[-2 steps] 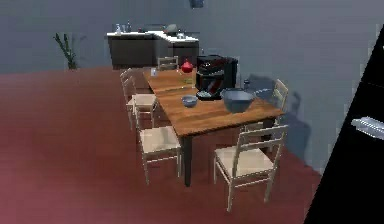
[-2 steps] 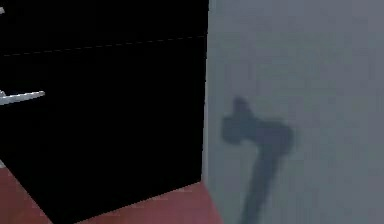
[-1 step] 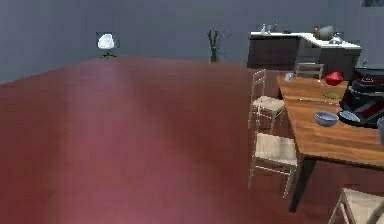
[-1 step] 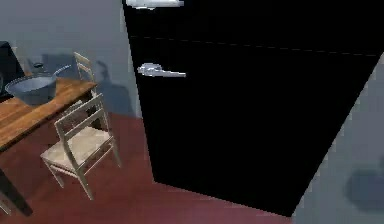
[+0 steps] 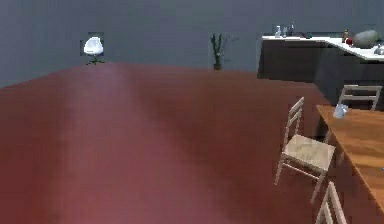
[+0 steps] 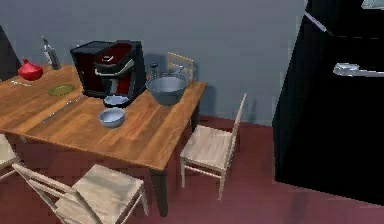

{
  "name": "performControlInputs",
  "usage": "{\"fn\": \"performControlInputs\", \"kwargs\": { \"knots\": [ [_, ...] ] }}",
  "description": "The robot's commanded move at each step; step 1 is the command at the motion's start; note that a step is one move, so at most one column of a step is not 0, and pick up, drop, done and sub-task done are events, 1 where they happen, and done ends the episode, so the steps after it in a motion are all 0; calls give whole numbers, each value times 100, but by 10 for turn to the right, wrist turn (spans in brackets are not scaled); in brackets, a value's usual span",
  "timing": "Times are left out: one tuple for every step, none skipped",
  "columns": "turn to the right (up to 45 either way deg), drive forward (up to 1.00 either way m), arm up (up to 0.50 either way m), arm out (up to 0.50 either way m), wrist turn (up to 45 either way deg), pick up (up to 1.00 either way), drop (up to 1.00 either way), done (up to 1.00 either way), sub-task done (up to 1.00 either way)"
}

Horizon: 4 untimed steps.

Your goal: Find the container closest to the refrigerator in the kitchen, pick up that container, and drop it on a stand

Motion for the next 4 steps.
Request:
{"fn": "performControlInputs", "kwargs": {
  "knots": [
    [0, 25, 0, 0, 0, 0, 0, 0, 0],
    [150, 0, 0, 0, 0, 0, 0, 0, 0],
    [0, 90, 0, 0, 0, 0, 0, 0, 0],
    [450, 0, 0, 0, 0, 0, 0, 0, 0]
  ]
}}
